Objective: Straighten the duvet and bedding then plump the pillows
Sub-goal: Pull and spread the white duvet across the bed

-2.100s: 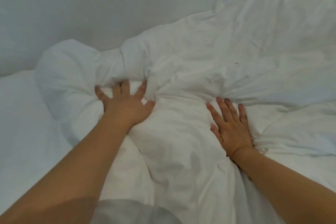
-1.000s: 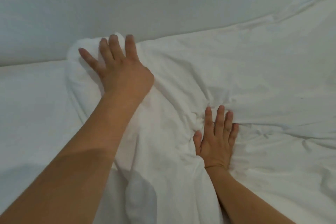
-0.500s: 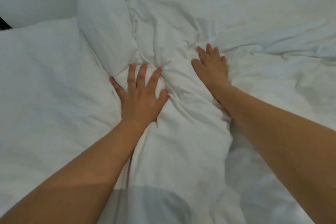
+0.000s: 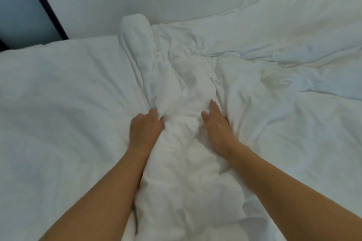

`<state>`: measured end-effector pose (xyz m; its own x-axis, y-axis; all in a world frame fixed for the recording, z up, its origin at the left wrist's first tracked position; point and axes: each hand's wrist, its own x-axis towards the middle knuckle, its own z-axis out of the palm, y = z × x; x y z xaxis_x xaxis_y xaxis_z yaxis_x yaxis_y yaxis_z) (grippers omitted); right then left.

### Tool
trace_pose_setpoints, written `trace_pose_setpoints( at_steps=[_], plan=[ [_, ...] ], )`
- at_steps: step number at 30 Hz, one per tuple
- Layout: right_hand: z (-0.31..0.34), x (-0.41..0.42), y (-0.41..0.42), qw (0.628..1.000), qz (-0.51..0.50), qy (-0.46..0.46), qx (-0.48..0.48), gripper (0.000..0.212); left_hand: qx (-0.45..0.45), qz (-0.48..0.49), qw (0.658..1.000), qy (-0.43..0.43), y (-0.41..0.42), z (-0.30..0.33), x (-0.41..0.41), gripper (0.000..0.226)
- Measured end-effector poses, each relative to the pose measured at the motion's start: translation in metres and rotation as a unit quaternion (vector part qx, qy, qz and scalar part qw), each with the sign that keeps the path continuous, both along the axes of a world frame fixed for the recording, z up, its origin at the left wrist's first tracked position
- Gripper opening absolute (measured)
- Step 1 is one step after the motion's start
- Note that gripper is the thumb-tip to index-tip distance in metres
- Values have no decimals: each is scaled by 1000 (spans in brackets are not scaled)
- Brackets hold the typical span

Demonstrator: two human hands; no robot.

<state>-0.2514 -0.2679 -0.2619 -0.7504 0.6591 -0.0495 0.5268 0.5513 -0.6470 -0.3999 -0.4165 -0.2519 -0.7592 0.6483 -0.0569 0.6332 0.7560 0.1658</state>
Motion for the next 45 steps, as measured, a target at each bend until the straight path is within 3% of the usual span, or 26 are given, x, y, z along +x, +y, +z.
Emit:
trace_pose_setpoints(
  at_steps=[2, 4, 6, 9, 12, 14, 16, 18, 19, 21, 24, 27, 29, 31, 33, 35, 36, 38, 41, 45],
  plan=[
    [-12, 34, -20, 985, 64, -90, 135, 88, 56, 36, 997, 25, -3, 35, -15, 36],
    [-21, 51, -24, 974, 75, -102, 190, 86, 75, 88, 990, 80, -15, 68, -43, 30],
    [-27, 53, -17, 972, 67, -65, 216, 79, 27, 123, 986, 111, -20, 67, -50, 27],
    [-44, 53, -11, 967, 52, -39, 246, 75, -56, 157, 986, -1, -3, 43, -18, 55],
    [-56, 53, -9, 964, 61, -34, 255, 75, -17, 88, 996, 25, -5, 58, 14, 73],
    [-57, 50, -4, 964, 73, -44, 250, 77, -14, 109, 994, 6, -34, 64, 25, 78],
    [-57, 47, 0, 965, 96, -80, 231, 81, -145, 136, 980, -6, -77, 43, 40, 86],
    [-49, 44, 3, 965, 120, -128, 195, 78, -291, 67, 952, 60, -108, 21, 67, 65],
    [-42, 43, 4, 964, 125, -158, 171, 73, -295, 32, 952, 69, -111, 18, 72, 51],
    [-16, 44, -1, 960, 119, -226, 115, 68, -216, -9, 975, 44, -102, 41, 70, 37],
    [31, 64, -45, 957, 111, -261, 68, 68, -110, 35, 990, 78, -101, 97, 18, 56],
    [29, 110, -136, 969, 144, -166, 115, 69, -34, 137, 979, 146, -147, 118, -34, 79],
    [4, 137, -187, 965, 144, -99, 198, 68, -19, 220, 969, 108, -162, 106, -41, 87],
    [-22, 142, -194, 960, 116, -95, 235, 66, 19, 251, 965, 71, -144, 100, -21, 73],
    [-39, 134, -186, 960, 85, -84, 253, 65, 124, 149, 976, 99, -125, 106, 23, 50],
    [-49, 125, -183, 953, 64, -92, 280, 66, 232, -13, 966, 117, -136, 105, 98, 41],
    [-53, 122, -182, 949, 58, -107, 291, 69, 244, -93, 959, 109, -155, 100, 140, 41],
    [-61, 116, -183, 943, 65, -120, 304, 71, 172, -205, 960, 87, -205, 65, 197, 46],
    [-63, 113, -174, 938, 77, -87, 327, 68, 43, -213, 975, 50, -252, -7, 195, 53],
    [-65, 108, -166, 930, 70, -69, 355, 67, 67, -174, 982, 39, -243, -27, 182, 56]
  ],
)
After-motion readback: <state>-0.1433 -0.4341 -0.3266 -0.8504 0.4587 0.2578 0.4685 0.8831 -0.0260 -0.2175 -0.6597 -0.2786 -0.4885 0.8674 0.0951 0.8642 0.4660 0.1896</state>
